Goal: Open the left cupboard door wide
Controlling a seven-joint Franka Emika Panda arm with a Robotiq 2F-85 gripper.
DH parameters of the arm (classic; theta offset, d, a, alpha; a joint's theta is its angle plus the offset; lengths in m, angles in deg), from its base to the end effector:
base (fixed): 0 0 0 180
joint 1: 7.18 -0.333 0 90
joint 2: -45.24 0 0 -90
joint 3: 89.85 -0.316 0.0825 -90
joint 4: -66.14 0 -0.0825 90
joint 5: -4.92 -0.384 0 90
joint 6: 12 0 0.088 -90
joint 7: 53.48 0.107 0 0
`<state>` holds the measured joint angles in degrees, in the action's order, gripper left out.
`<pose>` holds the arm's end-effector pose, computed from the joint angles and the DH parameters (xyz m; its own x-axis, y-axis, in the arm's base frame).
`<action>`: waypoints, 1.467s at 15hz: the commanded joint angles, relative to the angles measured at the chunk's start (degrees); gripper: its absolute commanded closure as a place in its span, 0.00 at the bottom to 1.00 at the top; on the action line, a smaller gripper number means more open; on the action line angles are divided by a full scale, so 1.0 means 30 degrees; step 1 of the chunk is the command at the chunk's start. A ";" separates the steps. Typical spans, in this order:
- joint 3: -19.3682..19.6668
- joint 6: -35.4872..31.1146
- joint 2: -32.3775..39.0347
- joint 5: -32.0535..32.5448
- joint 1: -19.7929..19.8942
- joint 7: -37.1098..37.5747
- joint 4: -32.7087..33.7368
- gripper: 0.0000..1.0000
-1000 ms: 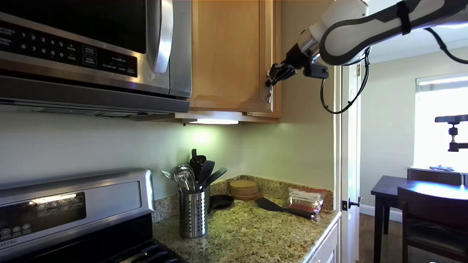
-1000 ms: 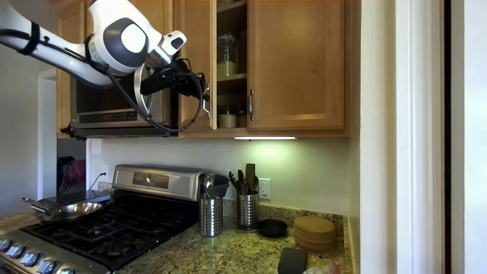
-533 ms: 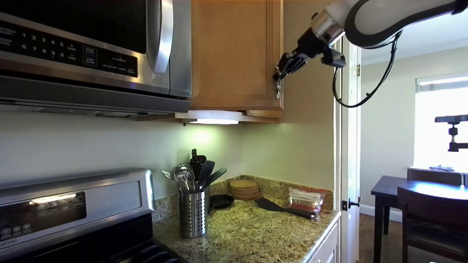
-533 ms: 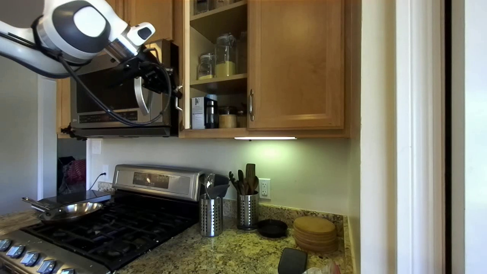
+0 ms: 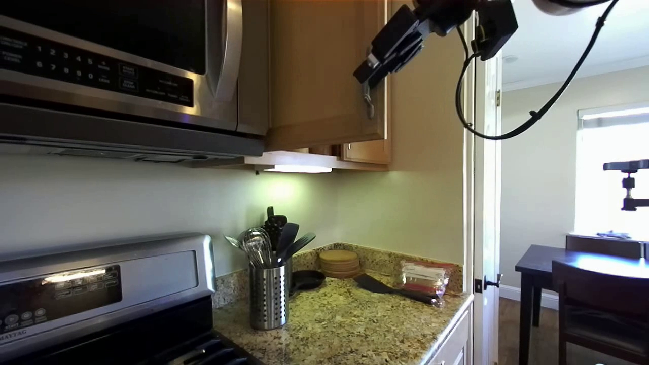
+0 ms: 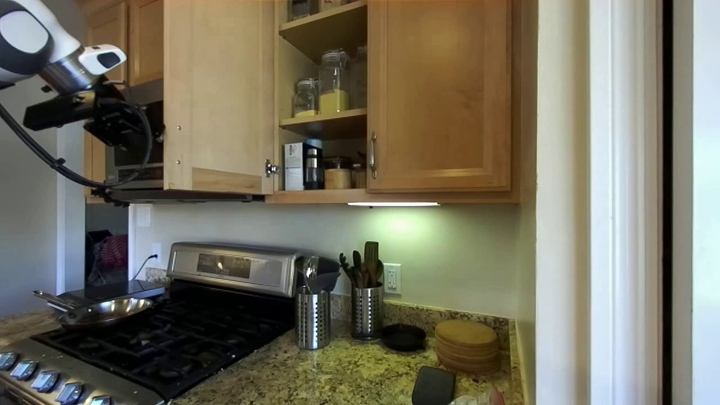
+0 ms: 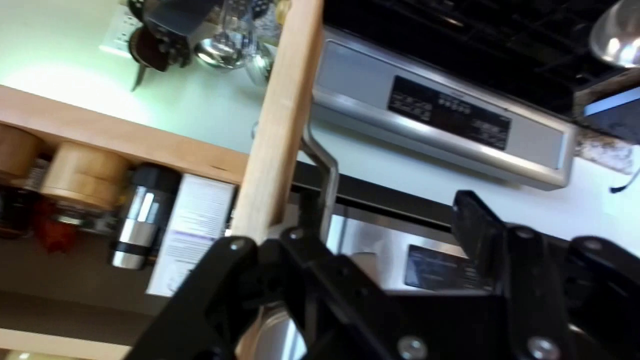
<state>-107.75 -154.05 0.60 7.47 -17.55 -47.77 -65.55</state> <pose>0.3009 0.2208 0.7106 0.4986 0.3355 0.7993 0.3332 -0.9254 0.1805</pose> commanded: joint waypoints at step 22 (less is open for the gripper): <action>0.5123 0.8892 0.2728 -0.4554 -0.1898 -0.4023 0.3356 0.00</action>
<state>-94.26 -133.17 6.02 -3.08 -22.85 -57.16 -55.96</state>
